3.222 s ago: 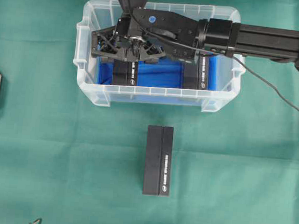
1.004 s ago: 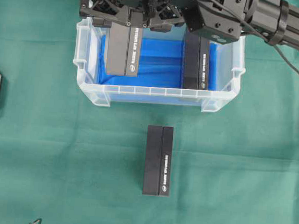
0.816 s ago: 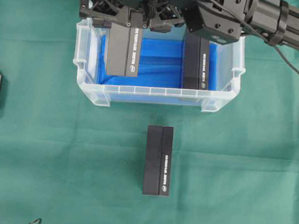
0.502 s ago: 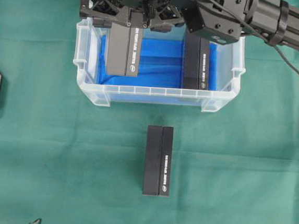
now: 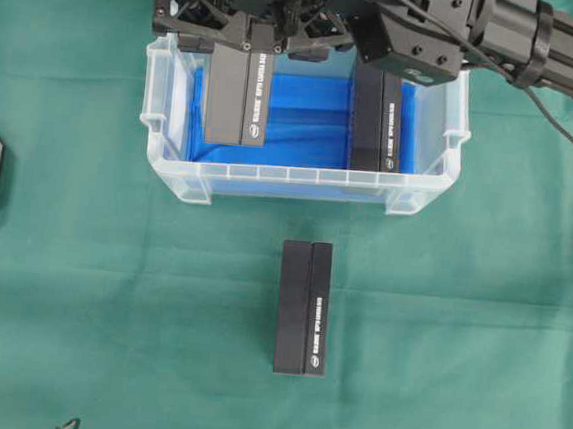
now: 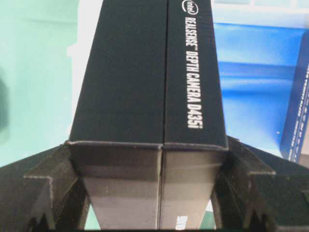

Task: Take the box out of the case with the right arm.
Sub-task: 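Lift the left box upward out of the foam with the right gripper, then carry the box out of the case and lower it left of the first box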

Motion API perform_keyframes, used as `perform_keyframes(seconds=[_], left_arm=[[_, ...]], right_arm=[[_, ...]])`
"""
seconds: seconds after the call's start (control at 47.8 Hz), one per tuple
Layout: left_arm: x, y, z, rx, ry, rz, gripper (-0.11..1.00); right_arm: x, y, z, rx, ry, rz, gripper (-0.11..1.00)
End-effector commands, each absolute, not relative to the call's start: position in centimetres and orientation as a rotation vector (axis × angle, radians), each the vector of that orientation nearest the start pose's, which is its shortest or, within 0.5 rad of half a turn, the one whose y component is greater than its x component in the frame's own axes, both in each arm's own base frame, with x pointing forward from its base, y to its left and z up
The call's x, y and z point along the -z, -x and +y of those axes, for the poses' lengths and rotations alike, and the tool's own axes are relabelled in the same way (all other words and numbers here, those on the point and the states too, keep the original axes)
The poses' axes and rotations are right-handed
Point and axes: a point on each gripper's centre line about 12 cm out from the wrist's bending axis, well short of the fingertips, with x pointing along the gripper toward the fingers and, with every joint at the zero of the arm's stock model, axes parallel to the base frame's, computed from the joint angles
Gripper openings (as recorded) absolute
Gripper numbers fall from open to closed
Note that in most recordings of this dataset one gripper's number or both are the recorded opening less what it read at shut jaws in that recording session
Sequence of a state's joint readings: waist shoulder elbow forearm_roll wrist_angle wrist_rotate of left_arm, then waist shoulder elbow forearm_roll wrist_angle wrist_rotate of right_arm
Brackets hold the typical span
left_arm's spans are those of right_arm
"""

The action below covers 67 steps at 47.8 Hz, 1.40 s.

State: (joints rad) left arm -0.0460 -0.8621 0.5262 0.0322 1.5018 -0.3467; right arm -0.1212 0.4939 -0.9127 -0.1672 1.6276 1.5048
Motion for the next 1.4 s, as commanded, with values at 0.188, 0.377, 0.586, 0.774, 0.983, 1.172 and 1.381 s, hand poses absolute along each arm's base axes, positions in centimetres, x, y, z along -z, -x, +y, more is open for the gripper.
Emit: perform_keyframes(seconds=[0.188,0.377,0.586,0.774,0.983,1.172,1.381], left_arm=[[-36.2,-14.3,-0.2,-0.191,0.26,1.137,0.03],[-36.2,-14.3,-0.2,-0.189,0.261,1.138,0.03],[-36.2,-14.3,-0.2,-0.189,0.261,1.138,0.03],[-36.2,-14.2,-0.2,-0.191,0.26,1.139,0.03],[-36.2,-14.3,-0.2,-0.189,0.261,1.138,0.03],[-36.2,-14.3,-0.2,-0.19,0.261,1.141,0.03],[-36.1,-14.4,-0.2,-0.192,0.259,1.145,0.03]], right_arm=[[-41.7,-48.7,-7.9,1.038,-1.303,0.687,0.68],[-41.8,-48.7,-7.9,1.037,-1.303,0.686,0.68],[-41.7,-48.6,-7.9,1.039,-1.302,0.689,0.68],[-41.7,-48.7,-7.4,1.032,-1.297,0.696,0.68],[-41.8,-48.9,-5.8,1.009,-1.287,0.711,0.68],[-41.8,-49.2,-2.7,0.963,-1.268,0.743,0.68],[-41.6,-48.9,1.2,0.956,-1.268,0.776,0.68]])
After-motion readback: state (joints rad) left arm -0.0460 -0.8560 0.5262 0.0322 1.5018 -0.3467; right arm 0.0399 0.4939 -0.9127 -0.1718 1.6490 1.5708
